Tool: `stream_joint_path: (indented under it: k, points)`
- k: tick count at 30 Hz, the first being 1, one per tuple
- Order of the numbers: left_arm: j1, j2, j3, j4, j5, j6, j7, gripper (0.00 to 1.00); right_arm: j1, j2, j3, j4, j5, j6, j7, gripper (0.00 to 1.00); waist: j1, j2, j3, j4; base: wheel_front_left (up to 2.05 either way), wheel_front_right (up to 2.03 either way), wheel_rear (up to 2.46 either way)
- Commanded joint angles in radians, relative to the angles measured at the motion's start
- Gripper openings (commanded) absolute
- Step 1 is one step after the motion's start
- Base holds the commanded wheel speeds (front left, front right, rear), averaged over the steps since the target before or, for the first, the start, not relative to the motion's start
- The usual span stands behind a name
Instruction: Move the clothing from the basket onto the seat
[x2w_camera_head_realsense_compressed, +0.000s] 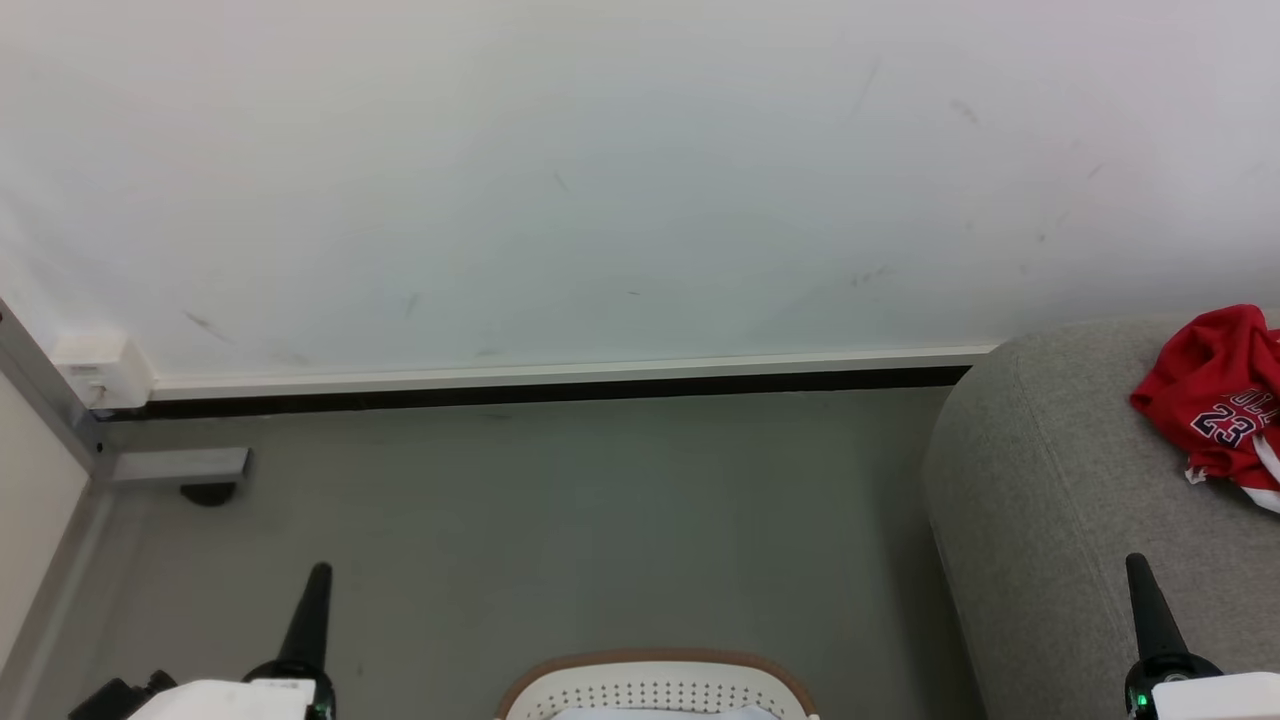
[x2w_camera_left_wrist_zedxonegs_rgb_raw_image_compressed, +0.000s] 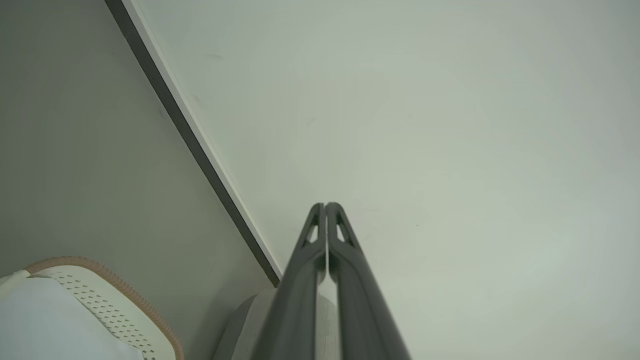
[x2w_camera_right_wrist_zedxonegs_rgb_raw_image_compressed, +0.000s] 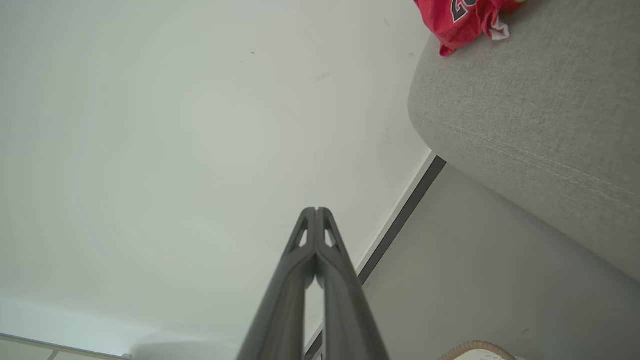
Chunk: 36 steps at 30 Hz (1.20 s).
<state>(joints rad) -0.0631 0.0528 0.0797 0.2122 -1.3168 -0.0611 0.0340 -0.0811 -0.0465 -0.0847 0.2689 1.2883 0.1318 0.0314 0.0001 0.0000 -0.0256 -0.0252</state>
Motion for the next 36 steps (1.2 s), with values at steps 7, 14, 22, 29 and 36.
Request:
stream_joint_path:
  k: [7, 14, 22, 29, 36]
  points:
    - [-0.024, 0.003, 0.011, -0.015, -0.072, -0.005, 0.019, 0.00, -0.026, -0.010, -0.008, -0.010, 0.080, -0.001, 0.020, 0.00, -0.0001, 0.0000, 0.004, 0.005, 0.00, 0.00, 0.00]
    - [-0.031, 0.002, 0.018, -0.018, -0.127, -0.008, 0.034, 0.00, -0.032, -0.011, -0.011, -0.010, 0.139, -0.002, 0.032, 0.00, -0.0001, 0.0000, 0.008, 0.009, 0.00, 0.00, 0.00]
    - [-0.036, 0.001, 0.025, -0.021, -0.176, -0.009, 0.047, 0.00, -0.040, -0.012, -0.014, -0.011, 0.197, -0.002, 0.047, 0.00, -0.0001, 0.0000, 0.012, 0.013, 0.00, 0.00, 0.00]
    - [-0.040, 0.000, 0.031, -0.024, -0.220, -0.011, 0.062, 0.00, -0.042, -0.014, -0.017, -0.011, 0.252, -0.002, 0.059, 0.00, -0.0001, 0.0000, 0.016, 0.017, 0.00, 0.00, 0.00]
    - [-0.045, -0.001, 0.036, -0.027, -0.265, -0.011, 0.073, 0.00, -0.047, -0.015, -0.020, -0.011, 0.302, -0.002, 0.069, 0.00, -0.0001, 0.0000, 0.020, 0.021, 0.00, 0.00, 0.00]
